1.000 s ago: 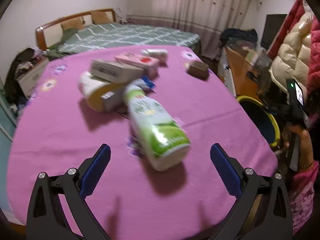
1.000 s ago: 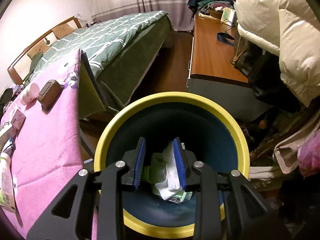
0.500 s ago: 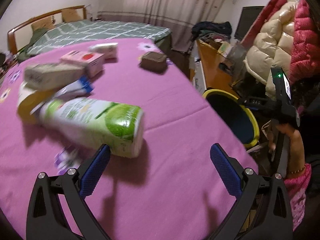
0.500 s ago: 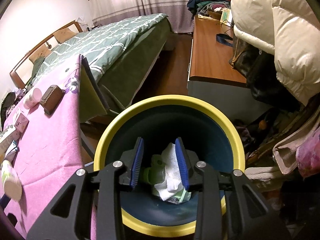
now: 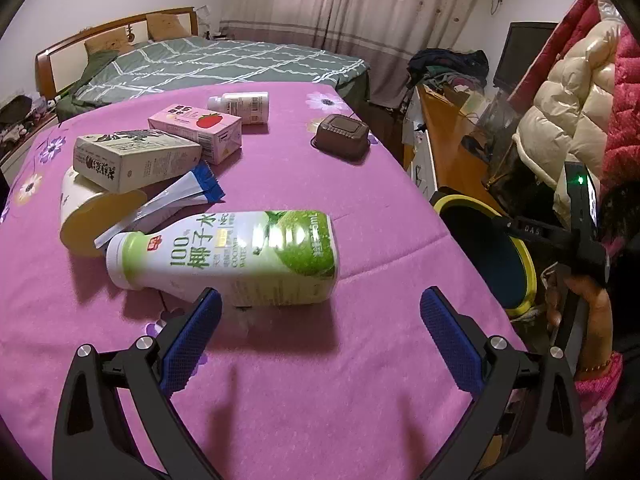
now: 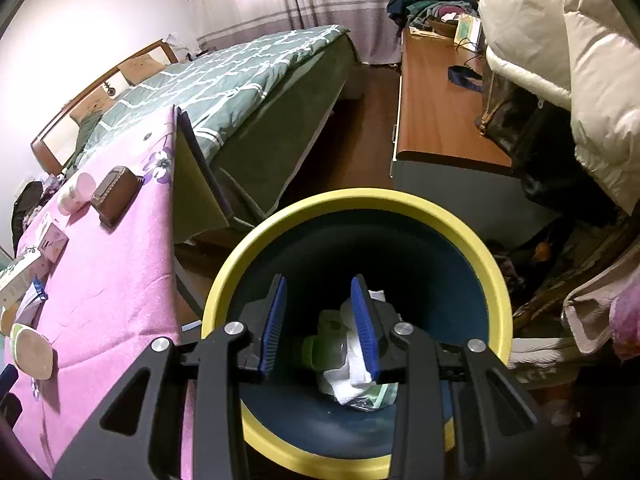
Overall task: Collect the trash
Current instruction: 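Carry the tissue over the yellow bin and open the right gripper, then grasp the green-labelled coconut water bottle with the left gripper and lift it, then carry the bottle over the bin and open the left gripper, then move the right gripper to the table and grasp the blue-white wrapper, then carry the wrapper over the bin and open the right gripper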
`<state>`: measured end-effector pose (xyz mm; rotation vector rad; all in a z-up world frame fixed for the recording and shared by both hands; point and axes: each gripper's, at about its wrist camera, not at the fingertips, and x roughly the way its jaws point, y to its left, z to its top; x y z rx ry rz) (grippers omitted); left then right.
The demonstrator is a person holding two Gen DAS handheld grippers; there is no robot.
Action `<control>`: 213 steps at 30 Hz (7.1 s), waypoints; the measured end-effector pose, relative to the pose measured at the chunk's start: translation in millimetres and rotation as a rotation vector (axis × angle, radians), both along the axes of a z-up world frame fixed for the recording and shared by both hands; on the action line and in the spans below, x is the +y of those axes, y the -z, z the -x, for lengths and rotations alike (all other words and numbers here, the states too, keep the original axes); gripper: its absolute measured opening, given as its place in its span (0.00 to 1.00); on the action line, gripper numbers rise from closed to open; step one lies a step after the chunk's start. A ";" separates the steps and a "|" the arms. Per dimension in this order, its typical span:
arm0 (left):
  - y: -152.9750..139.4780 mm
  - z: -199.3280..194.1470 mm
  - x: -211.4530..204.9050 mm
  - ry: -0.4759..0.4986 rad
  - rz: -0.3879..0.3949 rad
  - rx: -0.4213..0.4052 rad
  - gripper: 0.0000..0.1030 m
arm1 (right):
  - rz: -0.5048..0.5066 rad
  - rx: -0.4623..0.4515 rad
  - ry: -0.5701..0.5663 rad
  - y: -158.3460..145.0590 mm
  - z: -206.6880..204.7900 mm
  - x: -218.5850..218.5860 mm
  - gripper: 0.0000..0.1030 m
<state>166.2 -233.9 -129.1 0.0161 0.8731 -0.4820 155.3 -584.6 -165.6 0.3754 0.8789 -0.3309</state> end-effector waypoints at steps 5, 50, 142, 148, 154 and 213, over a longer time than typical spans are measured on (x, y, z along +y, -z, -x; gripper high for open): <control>-13.1 0.7 -22.9 0.020 -0.022 -0.061 0.95 | -0.002 -0.001 -0.001 0.9 0.8 -0.1 0.32; 19.9 13.2 52.9 -0.193 -0.133 0.037 0.87 | -0.038 -0.027 -0.133 -3.7 -9.3 41.5 0.37; -85.6 -3.3 69.9 -0.215 -0.064 -0.232 0.90 | -0.001 -0.030 -0.109 -18.4 0.4 41.3 0.37; -75.5 -9.2 142.2 -0.342 -0.088 -0.221 0.90 | -0.003 -0.044 -0.243 -31.9 -38.9 109.3 0.37; -72.3 -11.4 190.7 -0.417 -0.089 -0.237 0.90 | -0.026 -0.056 -0.416 -40.1 -79.1 197.9 0.37; -45.7 1.1 225.4 -0.367 -0.007 -0.174 0.90 | -0.047 -0.012 -0.429 -37.3 -102.7 294.7 0.09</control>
